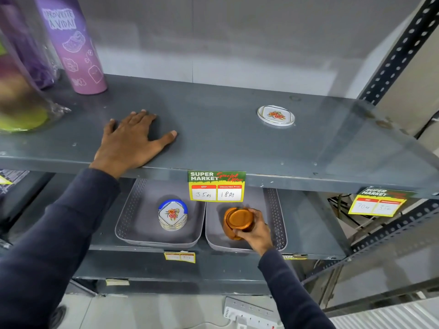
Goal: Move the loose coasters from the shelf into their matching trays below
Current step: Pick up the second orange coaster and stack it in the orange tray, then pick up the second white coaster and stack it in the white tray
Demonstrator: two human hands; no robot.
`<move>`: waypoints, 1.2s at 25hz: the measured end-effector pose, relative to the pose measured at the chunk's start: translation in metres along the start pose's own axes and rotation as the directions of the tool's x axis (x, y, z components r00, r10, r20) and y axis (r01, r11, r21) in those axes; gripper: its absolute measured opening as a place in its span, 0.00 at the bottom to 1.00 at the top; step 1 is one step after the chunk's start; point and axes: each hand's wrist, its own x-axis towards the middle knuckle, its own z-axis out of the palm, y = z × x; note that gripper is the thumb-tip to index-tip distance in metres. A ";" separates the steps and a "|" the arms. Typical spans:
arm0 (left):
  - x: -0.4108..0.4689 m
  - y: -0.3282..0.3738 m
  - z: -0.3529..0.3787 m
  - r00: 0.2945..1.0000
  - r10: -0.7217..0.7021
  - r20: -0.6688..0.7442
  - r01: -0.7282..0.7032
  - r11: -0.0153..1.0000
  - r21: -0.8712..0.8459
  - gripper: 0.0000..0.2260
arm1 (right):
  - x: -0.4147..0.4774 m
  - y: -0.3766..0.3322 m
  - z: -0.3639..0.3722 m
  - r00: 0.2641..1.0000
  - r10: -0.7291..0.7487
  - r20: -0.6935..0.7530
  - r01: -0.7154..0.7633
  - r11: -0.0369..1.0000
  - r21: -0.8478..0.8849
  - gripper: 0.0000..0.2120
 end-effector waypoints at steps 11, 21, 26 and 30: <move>-0.001 -0.001 -0.001 1.000 0.007 -0.005 -0.008 1.000 -0.003 0.39 | 0.005 0.000 -0.004 0.997 0.035 0.074 -0.014 0.965 -0.263 0.39; 0.001 0.000 0.002 1.000 -0.009 0.004 0.009 1.000 0.015 0.39 | -0.109 -0.146 -0.071 0.307 -0.843 -0.442 0.856 0.447 -0.259 0.12; 0.001 -0.001 0.002 1.000 -0.003 0.020 0.003 1.000 0.021 0.39 | -0.106 -0.251 -0.136 0.177 -0.771 -0.612 0.836 0.445 -0.319 0.09; 0.000 0.000 0.001 0.999 -0.007 0.035 0.006 1.000 0.022 0.42 | -0.041 -0.288 -0.164 0.450 -0.664 -0.597 0.731 0.658 -0.180 0.29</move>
